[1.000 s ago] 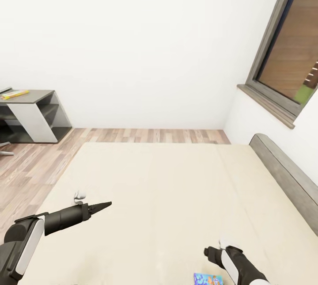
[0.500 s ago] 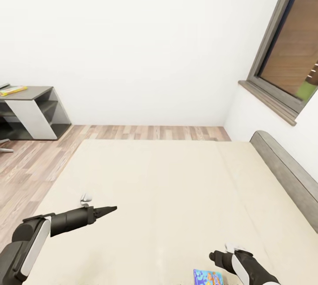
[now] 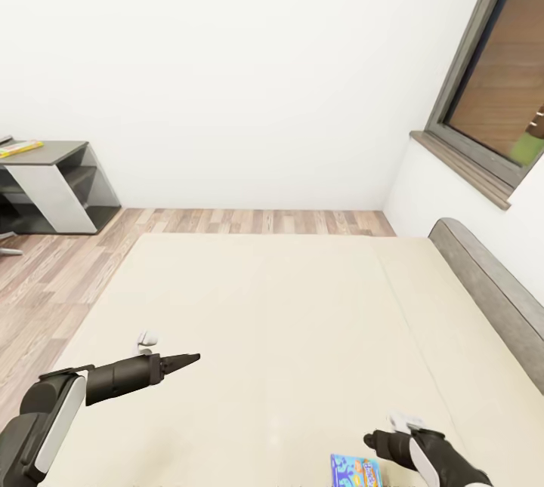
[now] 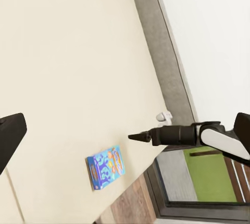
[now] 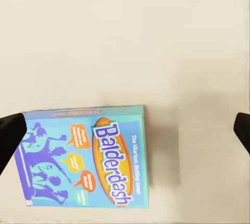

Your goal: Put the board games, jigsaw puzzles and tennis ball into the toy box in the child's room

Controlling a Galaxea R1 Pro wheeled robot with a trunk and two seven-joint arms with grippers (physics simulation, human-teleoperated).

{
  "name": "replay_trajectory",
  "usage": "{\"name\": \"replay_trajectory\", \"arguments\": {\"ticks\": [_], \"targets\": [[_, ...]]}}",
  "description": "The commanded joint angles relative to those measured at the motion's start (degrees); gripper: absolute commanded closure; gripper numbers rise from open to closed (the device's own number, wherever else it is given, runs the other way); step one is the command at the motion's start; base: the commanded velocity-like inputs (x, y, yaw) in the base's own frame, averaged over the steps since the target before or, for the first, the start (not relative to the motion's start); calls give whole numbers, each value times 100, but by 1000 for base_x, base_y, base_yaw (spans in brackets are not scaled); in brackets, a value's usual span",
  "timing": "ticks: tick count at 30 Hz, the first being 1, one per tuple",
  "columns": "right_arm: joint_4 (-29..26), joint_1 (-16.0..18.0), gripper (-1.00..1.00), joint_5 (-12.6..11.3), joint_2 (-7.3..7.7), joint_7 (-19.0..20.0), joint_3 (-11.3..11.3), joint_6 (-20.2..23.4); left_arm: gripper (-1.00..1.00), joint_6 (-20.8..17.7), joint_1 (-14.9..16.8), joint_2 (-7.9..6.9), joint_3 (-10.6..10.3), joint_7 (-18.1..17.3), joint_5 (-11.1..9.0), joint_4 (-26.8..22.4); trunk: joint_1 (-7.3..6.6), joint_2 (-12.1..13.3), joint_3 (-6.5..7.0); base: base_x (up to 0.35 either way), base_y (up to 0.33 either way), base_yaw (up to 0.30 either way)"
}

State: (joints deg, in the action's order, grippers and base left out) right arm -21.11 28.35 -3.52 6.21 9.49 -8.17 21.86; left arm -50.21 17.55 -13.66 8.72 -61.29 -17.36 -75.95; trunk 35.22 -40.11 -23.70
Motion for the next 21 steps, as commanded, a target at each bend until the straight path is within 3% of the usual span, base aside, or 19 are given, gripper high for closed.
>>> {"name": "replay_trajectory", "arguments": {"ticks": [1,5,9,14,21], "targets": [[1,-4,-100,127,26,139,-31,37,-100,-33,3,-3,0,-13,-23,-2,1,-6,-16,0,0,0],[16,-12,-100,511,66,487,-39,37,-100,-33,3,-16,-4,-44,-54,-6,1,-6,-54,0,0,0],[20,-14,-100,575,78,556,-43,37,-100,-33,-2,-57,26,-186,-77,-13,1,-6,-92,0,0,0],[27,-14,-100,596,73,583,-37,37,-100,-33,-5,-97,41,-884,-21,-13,1,-6,-139,0,0,0],[28,-14,-100,601,80,800,-43,21,-100,-16,-12,-103,43,-1137,-21,-8,1,-6,-205,0,0,0]]}}
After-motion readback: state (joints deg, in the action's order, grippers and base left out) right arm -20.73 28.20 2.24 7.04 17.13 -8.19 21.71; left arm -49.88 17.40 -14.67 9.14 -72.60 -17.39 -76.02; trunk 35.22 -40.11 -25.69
